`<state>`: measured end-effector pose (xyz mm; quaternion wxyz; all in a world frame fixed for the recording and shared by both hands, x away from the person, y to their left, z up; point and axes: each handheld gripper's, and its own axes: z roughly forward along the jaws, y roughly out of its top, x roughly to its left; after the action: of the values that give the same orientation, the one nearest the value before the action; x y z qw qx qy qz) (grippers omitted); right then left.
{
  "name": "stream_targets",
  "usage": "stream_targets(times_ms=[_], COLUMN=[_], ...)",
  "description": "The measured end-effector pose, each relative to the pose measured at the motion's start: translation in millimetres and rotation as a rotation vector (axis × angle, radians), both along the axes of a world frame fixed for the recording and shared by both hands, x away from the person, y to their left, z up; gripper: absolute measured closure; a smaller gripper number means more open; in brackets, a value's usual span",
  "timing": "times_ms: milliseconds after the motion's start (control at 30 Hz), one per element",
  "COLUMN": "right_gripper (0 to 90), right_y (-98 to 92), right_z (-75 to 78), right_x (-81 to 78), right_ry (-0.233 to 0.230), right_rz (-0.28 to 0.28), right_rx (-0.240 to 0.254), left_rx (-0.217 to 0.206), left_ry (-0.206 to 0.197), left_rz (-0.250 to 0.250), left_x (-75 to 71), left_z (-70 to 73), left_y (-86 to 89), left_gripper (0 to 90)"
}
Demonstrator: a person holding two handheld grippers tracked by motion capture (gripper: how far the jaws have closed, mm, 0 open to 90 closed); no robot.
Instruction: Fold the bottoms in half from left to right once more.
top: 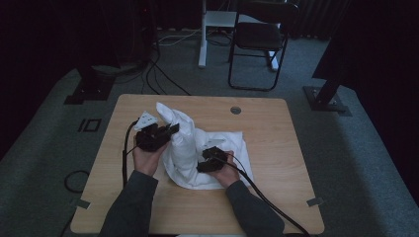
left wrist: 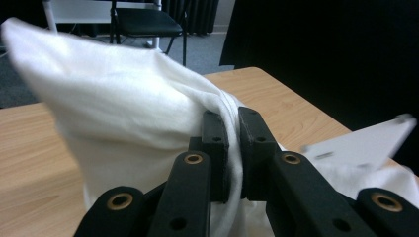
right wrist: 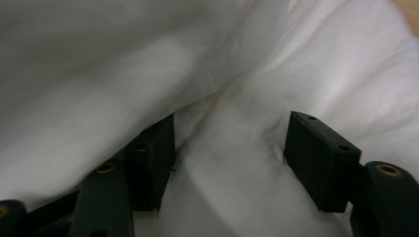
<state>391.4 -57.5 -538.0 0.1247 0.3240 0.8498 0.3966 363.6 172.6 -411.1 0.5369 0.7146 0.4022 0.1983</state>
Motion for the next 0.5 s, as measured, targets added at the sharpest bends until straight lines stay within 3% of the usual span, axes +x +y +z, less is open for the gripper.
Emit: stream_targets(times_ms=[67,100,133,200,267,400,467,500], right_gripper=[35.1,35.5,35.2,33.1,33.3,34.4,33.8,31.6], right_y=[-4.0,-22.2,-30.0,-36.5,-34.9,-13.8,-8.9,-6.6], right_z=[2.8,9.3,9.6,2.3,-4.2,-18.6,-18.5,-12.8], right_x=[-2.8,-11.6,-14.7,-17.4,-17.6,-14.4,-13.6,-14.0], right_ry=[-0.015,-0.049,-0.068,-0.04,-0.022,0.018,0.023,0.028], right_rz=[-0.001,-0.042,-0.073,-0.1,-0.092,-0.092,-0.075,-0.033], right_rx=[0.009,0.026,0.008,-0.039,-0.041,0.067,0.073,0.064], left_rx=[0.004,0.009,0.009,-0.001,-0.006,0.016,0.031,0.048], left_ry=[-0.004,-0.008,-0.007,-0.003,-0.003,-0.013,-0.014,-0.01], left_rz=[-0.005,-0.011,-0.015,-0.028,-0.037,-0.093,-0.095,-0.1], left_x=[-1.0,-2.2,-2.3,-1.8,-1.7,-2.3,-1.8,-1.3], left_z=[0.6,0.8,0.6,0.1,0.0,-0.4,-0.9,-2.3], left_y=[0.8,1.6,1.5,-0.9,-3.4,-23.1,-26.9,-31.1], left_gripper=[83.8,83.9,83.8,83.9,83.9,83.8,83.8,83.8])
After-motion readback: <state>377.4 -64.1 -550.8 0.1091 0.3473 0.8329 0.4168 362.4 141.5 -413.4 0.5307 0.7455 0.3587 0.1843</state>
